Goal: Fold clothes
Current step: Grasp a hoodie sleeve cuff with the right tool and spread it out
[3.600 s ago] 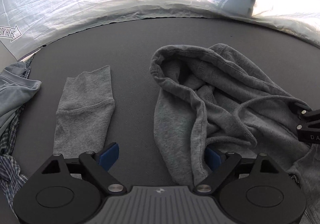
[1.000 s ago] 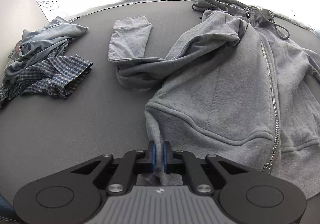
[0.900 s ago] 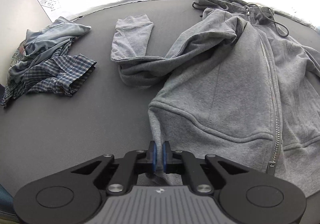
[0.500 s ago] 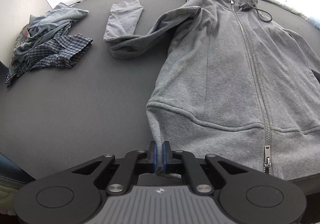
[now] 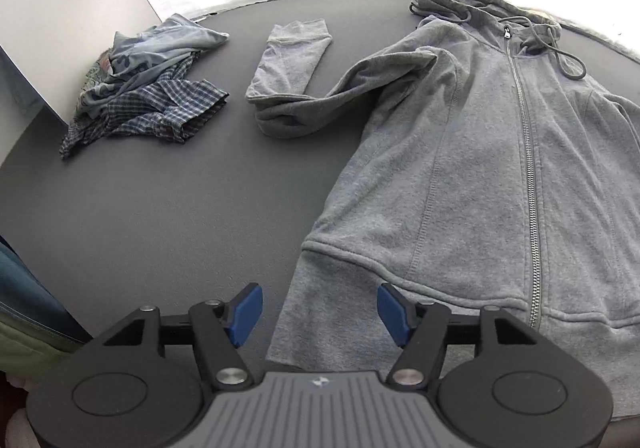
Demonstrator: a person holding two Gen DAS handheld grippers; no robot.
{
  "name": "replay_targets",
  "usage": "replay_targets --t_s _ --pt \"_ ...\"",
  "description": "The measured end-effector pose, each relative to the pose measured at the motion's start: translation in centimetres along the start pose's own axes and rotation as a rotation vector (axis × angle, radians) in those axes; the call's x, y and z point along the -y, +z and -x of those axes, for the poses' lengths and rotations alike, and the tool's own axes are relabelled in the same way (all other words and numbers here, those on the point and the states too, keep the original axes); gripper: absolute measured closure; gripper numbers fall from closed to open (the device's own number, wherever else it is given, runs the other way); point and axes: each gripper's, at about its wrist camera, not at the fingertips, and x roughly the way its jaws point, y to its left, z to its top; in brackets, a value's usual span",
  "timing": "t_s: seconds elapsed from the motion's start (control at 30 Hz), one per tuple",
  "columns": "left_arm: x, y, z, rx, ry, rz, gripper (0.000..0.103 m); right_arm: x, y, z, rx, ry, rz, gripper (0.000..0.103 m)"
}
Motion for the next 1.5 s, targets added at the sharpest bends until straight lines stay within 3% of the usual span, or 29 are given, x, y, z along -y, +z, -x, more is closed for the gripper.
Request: replay_targets --t_s 0.07,0.17,0.53,0.77,0.9,1.03,1.1,1.2,1.33,1.37,1.43,1.47,1.5 --pt "0.6 0.3 0.5 0.024 0.038 -0.015 0.033 1.1 0.8 0.0 0.03 -0.026 -0.016 0.087" --pt "1.3 0.9 1.0 0.04 0.006 0.011 0.022 2.8 2.0 -0.1 0.07 -0.059 -0.032 0.084" --pt "7.9 3.8 -0.4 0.014 -0.091 -0.163 0.017 7.1 7.5 -1.2 0.173 -0.168 -0.1 0.076" --pt "9.8 7.5 -4.4 -0.083 -0.134 -0.155 0.017 11.3 12.2 -3.4 0.225 -0.283 -0.176 0.065" --pt "11.3 9.7 -6.7 -0.133 -0.135 -0.174 0.017 14.0 14.8 -5.7 0.214 -0.367 -0.238 0.063" --pt "13.4 11.3 -8.1 -0.166 -0.182 -0.203 0.017 16.0 16.8 -8.3 0.17 -0.427 -0.257 0.06" --pt "14.2 11.8 -8.3 -0.165 -0.146 -0.209 0.013 16.6 17.1 -9.3 0.136 -0.454 -0.226 0.06" --pt "15.1 12.2 -8.5 -0.169 -0.118 -0.255 0.009 17.9 16.8 -10.1 0.091 -0.418 -0.259 0.06" --pt "13.9 12.1 -9.2 -0.204 -0.121 -0.172 0.0 18.5 16.5 -10.3 0.102 -0.39 -0.271 0.059" --pt "13.5 12.1 -9.4 -0.219 -0.131 -0.138 0.0 18.3 16.6 -10.4 0.11 -0.392 -0.251 0.06" --pt "12.3 12.3 -10.2 -0.267 -0.176 -0.055 0.0 18.0 16.7 -10.6 0.127 -0.389 -0.217 0.076" --pt "11.9 12.4 -10.5 -0.285 -0.193 -0.032 0.0 17.9 16.8 -10.6 0.135 -0.383 -0.204 0.094" --pt "11.9 12.5 -10.7 -0.295 -0.201 -0.033 0.0 17.8 16.9 -10.6 0.143 -0.378 -0.19 0.101"
